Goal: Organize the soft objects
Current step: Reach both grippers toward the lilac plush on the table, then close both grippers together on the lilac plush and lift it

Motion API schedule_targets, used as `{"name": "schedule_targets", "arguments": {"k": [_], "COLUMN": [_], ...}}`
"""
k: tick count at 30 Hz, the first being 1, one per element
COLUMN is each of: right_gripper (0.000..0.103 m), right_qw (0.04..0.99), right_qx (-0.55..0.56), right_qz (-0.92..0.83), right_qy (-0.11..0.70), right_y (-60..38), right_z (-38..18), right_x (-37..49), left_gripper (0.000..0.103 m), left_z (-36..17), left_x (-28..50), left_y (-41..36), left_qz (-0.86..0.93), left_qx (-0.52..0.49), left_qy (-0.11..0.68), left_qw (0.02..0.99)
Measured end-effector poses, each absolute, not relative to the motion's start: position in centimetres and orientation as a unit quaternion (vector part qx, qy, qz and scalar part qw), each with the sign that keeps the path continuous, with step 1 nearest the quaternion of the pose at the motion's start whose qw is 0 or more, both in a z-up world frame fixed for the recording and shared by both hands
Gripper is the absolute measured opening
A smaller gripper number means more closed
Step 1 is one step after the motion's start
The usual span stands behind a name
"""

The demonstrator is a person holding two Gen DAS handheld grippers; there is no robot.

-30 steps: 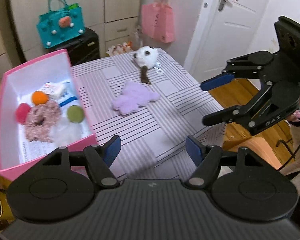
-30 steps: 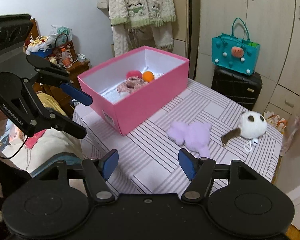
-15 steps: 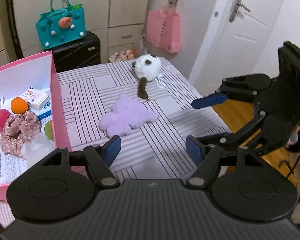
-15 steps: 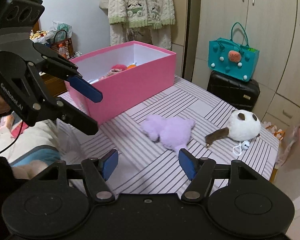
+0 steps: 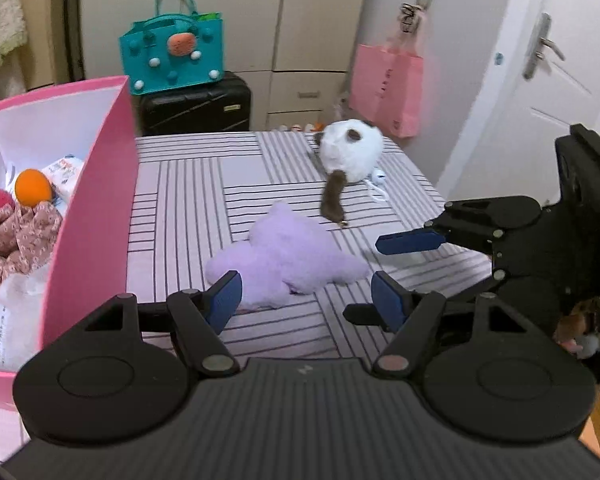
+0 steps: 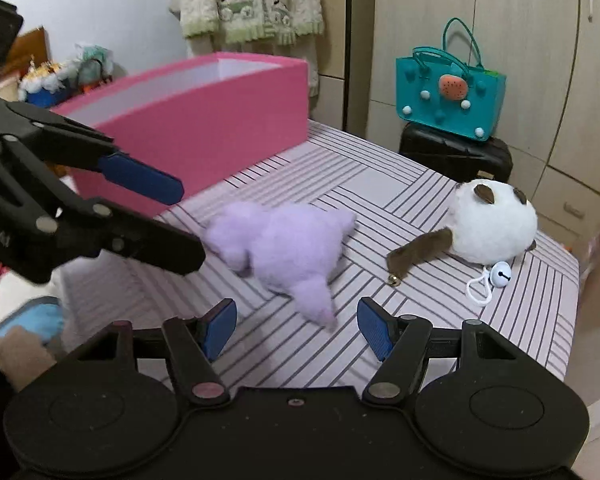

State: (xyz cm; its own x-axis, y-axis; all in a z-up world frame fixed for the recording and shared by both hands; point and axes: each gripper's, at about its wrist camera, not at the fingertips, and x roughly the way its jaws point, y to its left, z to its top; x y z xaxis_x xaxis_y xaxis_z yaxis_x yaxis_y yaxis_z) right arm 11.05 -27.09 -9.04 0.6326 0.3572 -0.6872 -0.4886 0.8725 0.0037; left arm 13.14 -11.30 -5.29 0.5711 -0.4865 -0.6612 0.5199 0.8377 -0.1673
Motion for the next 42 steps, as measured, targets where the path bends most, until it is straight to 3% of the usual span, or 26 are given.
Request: {"name": "schedule_targets", "arguments": {"k": [7,14,17,18,20,24,42], "right_gripper": [0.072,0.072,0.072,0.072,0.071,0.063,0.06], "right_qw": [0.893,0.889,0.892,0.893,0.894,0.899,0.93], "right_qx": [-0.098,-0.122,-0.13,-0.129,-0.124,-0.112,-0.041], "right_qz": [0.268,0.283,0.282,0.283,0.285,0.278,0.177], "right_qy": [0.348,0.338,0.328,0.327,0.324,0.319,0.318], "right_y": [-26.7,-25.5,-25.3,-25.3,-25.4,-25.8,-25.9], "right_z": [-9.8,-10.5,-10.9,-11.0,-11.2,-11.4,-12.1], "right_x": [13.0,14.8,15.2,15.3,15.3,15.2,11.3], "left_gripper": [0.071,0.071,0.064,0.054,0.052,0.036,0.039], "left_z": [-6.6,-8.1,-8.6,-8.8,-9.0,-9.2,-9.5], "left_x": [14.2,15.9,16.4,16.5,16.6,16.9,15.7], "left_y": [-11.9,-11.7,-11.5,-11.5,-11.5,-10.9,-12.0], "left_qz": [-0.23,-0.217,-0.214,-0.216,-0.219,-0.219,-0.253], "left_qx": [0.032,-0.015,-0.04,-0.04,-0.037,-0.054,-0.055], "left_qy": [0.335,0.363,0.371,0.371,0.371,0.373,0.37], "left_qw": [0.913,0.906,0.903,0.902,0.902,0.9,0.892]}}
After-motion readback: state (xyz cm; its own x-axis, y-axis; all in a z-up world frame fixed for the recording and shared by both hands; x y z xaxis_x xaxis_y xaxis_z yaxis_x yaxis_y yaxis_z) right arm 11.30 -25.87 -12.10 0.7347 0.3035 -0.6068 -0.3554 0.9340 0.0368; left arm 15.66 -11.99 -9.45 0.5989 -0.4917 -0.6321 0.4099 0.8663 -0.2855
